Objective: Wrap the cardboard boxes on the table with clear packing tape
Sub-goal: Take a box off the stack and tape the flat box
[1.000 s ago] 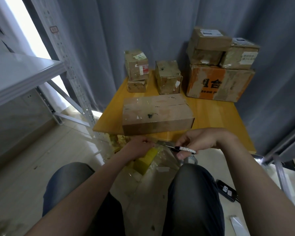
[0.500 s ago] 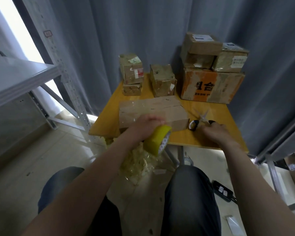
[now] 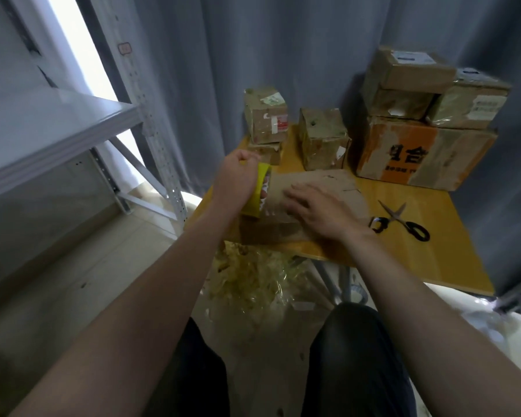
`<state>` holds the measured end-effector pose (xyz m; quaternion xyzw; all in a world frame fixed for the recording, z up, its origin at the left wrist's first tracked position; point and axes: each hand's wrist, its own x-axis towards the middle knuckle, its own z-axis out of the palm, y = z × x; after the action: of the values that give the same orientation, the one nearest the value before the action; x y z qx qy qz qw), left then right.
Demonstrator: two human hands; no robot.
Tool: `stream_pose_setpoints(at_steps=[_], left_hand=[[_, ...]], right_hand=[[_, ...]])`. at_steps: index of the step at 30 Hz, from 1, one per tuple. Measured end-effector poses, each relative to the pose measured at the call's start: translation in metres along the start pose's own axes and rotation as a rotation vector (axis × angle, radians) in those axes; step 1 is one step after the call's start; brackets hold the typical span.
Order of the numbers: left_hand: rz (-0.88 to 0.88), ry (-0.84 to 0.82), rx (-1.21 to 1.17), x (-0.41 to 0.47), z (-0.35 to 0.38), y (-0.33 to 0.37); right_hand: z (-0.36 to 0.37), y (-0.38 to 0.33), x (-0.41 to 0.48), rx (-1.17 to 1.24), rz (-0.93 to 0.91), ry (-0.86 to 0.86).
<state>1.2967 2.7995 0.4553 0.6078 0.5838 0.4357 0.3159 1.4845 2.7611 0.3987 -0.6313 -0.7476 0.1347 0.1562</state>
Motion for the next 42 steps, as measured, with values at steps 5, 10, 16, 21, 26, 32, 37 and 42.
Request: stream_pose_setpoints(at_steps=[5, 10, 16, 21, 26, 32, 37, 42], left_hand=[[0.002, -0.029, 0.14, 0.021, 0.011, 0.001], [-0.052, -0.089, 0.173, 0.039, 0.02, 0.003], [-0.011, -0.1, 0.286, 0.027, 0.028, 0.013], [-0.014, -0.136, 0.299, 0.024, 0.033, 0.017], [-0.032, -0.101, 0.27, 0.022, 0.034, 0.022], [-0.046, -0.168, 0.074, 0.022, 0.036, 0.015], [-0.092, -0.175, -0.028, 0.012, 0.027, 0.009], [-0.071, -0.25, -0.014, -0.014, 0.027, 0.023]], right_hand=[[0.008, 0.003, 0.007, -0.262, -0.031, -0.137], [0.015, 0.005, 0.005, -0.362, -0.07, -0.134], [0.014, -0.002, 0.009, -0.363, -0.048, -0.181], [0.014, -0.002, 0.001, -0.348, -0.067, -0.139], [0.021, -0.013, -0.025, -0.301, -0.045, 0.028], [-0.005, 0.019, -0.06, 0.072, 0.104, 0.274], [-0.012, 0.025, -0.058, 0.123, 0.431, 0.071], [-0.005, 0.008, -0.06, 0.043, 0.455, 0.075]])
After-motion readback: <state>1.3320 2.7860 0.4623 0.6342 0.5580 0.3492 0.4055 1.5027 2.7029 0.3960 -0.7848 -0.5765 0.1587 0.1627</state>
